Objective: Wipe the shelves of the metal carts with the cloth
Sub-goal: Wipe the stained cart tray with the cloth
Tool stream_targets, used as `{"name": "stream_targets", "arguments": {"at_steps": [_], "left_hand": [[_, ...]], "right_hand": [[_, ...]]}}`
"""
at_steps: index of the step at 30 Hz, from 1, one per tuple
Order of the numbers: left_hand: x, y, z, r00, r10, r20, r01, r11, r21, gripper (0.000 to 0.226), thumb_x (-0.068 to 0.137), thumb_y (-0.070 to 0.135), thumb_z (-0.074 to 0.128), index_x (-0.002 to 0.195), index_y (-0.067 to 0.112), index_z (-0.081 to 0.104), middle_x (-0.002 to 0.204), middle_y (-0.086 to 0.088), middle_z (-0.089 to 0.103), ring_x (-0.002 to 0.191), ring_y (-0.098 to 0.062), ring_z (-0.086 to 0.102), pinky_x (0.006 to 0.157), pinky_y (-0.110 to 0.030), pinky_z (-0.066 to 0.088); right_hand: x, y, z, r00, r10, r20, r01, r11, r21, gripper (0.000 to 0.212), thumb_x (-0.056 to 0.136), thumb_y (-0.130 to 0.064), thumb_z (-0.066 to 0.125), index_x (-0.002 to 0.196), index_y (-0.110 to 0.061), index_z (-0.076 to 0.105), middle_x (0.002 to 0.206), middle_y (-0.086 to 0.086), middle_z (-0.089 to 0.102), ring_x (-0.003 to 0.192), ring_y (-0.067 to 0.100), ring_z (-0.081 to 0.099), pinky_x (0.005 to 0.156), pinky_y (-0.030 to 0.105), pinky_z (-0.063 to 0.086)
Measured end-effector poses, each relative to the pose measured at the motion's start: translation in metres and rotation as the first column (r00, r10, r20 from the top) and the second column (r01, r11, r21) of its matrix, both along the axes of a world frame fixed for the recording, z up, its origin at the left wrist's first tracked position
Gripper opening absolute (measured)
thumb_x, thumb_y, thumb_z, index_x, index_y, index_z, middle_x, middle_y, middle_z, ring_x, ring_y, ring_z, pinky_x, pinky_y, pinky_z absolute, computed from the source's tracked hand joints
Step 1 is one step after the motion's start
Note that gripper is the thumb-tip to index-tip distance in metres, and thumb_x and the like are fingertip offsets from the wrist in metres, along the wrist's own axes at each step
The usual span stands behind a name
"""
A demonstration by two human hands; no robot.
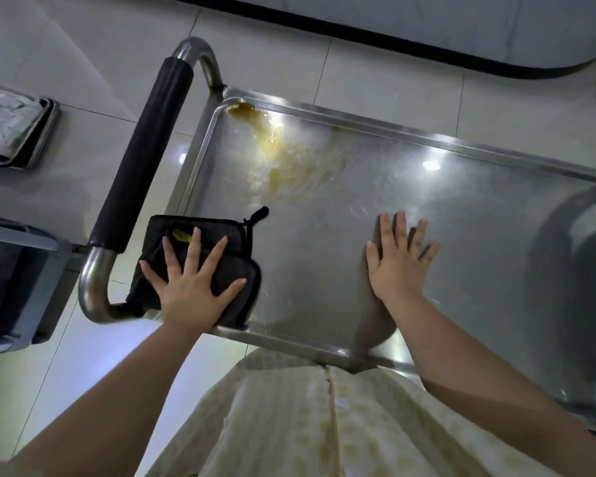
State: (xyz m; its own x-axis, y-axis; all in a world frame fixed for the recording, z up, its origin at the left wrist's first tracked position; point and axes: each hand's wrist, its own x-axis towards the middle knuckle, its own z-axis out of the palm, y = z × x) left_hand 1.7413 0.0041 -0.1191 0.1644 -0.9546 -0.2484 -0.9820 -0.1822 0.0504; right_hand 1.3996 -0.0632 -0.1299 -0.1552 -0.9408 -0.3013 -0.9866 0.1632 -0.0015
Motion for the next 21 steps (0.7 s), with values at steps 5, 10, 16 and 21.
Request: {"name": "stream_targets", "arguments": {"at_steps": [5,10,16,21], "left_hand": [[-0.002,-0.007,-0.001,1.000,-0.020,0.008,0.020,0.999,0.026,0.077,0.080,0.087,0.016,0.149,0.056,0.005,0.164,0.009,0.003,0.147,-0.041,-0.014,0.107,-0.075,-0.006],[-0.029,-0.043,-0.003,0.997,-0.068,0.022,0.067,0.996,0.050,0.077,0.077,0.091,0.008,0.144,0.061,-0.012,0.163,0.013,-0.007,0.145,-0.040,-0.021,0.106,-0.076,-0.006],[-0.139,-0.133,-0.011,0.975,-0.215,-0.058,0.217,0.976,0.023,0.081,0.073,0.094,0.000,0.144,0.059,-0.012,0.163,0.012,-0.011,0.143,-0.042,-0.024,0.102,-0.074,-0.013],[-0.175,-0.166,-0.008,0.965,-0.237,-0.109,0.242,0.970,0.030,0.081,0.073,0.093,0.005,0.146,0.058,-0.004,0.163,0.012,-0.009,0.144,-0.040,-0.024,0.104,-0.072,-0.016]], "right_hand": [[-0.001,-0.004,-0.008,1.000,0.004,-0.024,-0.005,0.999,-0.052,0.065,0.096,-0.058,0.003,0.156,-0.034,-0.002,0.165,0.000,-0.007,0.147,0.043,-0.011,0.113,0.052,-0.022],[-0.003,-0.010,-0.012,1.000,-0.010,-0.010,0.009,0.996,-0.087,0.063,0.098,-0.055,0.012,0.156,-0.032,0.006,0.165,0.003,0.004,0.146,0.046,-0.002,0.115,0.053,-0.017],[-0.004,-0.010,-0.015,0.999,-0.005,0.053,0.013,0.990,-0.139,0.063,0.097,-0.053,0.024,0.156,-0.034,0.012,0.164,0.002,0.010,0.147,0.045,0.003,0.117,0.057,-0.005],[-0.006,-0.012,-0.014,0.998,-0.011,0.059,0.020,0.988,-0.154,0.062,0.097,-0.055,0.025,0.155,-0.038,0.014,0.164,-0.002,0.012,0.149,0.041,0.003,0.118,0.054,-0.005]]}}
